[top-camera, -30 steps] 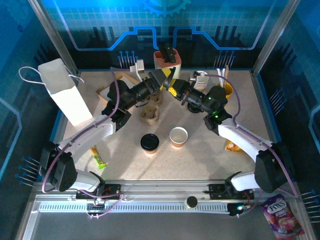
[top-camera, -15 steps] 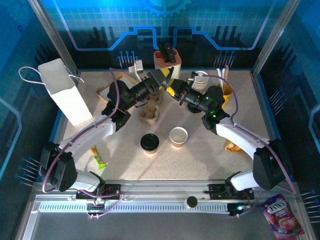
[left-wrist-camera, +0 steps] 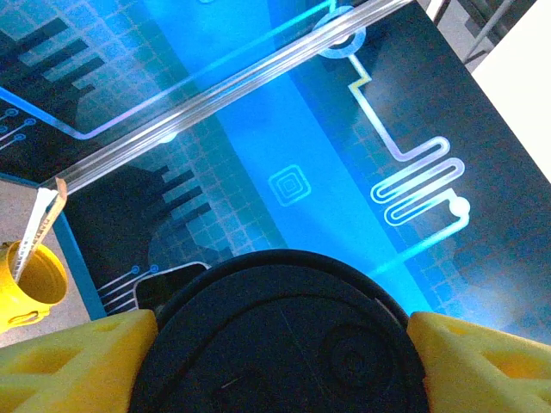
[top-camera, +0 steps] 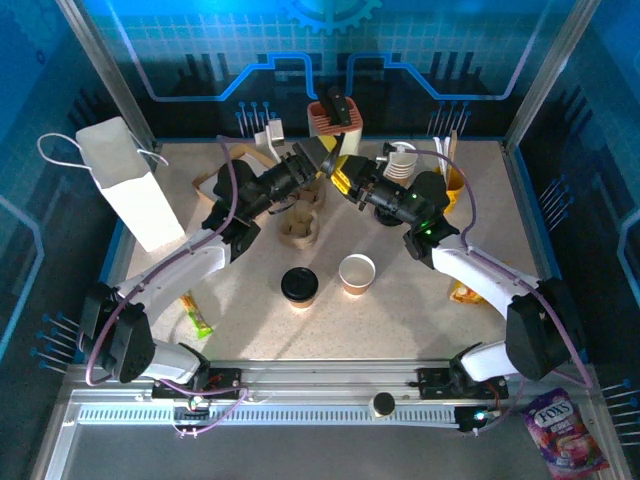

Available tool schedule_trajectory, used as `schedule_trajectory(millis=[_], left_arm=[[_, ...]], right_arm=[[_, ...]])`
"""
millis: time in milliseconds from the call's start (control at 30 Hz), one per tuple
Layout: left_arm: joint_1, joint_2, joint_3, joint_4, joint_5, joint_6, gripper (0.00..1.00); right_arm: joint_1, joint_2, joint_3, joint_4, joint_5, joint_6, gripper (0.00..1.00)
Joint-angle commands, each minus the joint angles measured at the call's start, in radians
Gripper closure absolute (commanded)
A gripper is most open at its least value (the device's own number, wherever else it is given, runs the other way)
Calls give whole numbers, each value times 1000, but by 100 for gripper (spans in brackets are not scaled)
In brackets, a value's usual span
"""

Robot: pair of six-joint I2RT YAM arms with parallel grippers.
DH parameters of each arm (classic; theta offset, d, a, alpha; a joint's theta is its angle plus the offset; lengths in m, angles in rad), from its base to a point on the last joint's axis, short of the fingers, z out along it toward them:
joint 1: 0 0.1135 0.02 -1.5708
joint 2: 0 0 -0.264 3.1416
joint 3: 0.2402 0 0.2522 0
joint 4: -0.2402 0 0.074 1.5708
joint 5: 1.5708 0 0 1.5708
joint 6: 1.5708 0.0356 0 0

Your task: Pack the takeout coffee

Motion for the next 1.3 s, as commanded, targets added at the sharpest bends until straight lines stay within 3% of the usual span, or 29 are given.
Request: schedule_trajectory(millis=[0, 100, 233, 433, 533, 700, 800, 1033, 1267], left_arm=[[25, 5, -12, 11, -22, -1, 24], [41, -2, -34, 1, -23, 16, 24], [37, -35, -65, -115, -38, 137, 24], [-57, -109, -130, -353, -151, 430, 24], [-135, -125, -148, -448, -223, 570, 24], [-258, -96, -154, -553, -314, 754, 24], [-308, -61, -152, -598, -360, 826, 24], [-398, 49, -121, -628, -459, 953, 24], [-412, 126, -139, -567, -497, 1001, 24]], right_arm=[[-16, -12, -12, 36, 14, -1, 67], [-49, -37, -31, 17, 8, -11, 63], [-122, -95, -48, -100, -24, -96, 58], [-265, -196, 74, -727, -66, -578, 45], [-308, -210, 175, -1043, 38, -861, 39], [-346, -200, 263, -1335, 265, -1130, 34], [-367, -207, 253, -1366, 302, -1177, 33], [-399, -202, 163, -1316, 216, -1156, 31], [-400, -182, 134, -1289, 158, -1141, 30]])
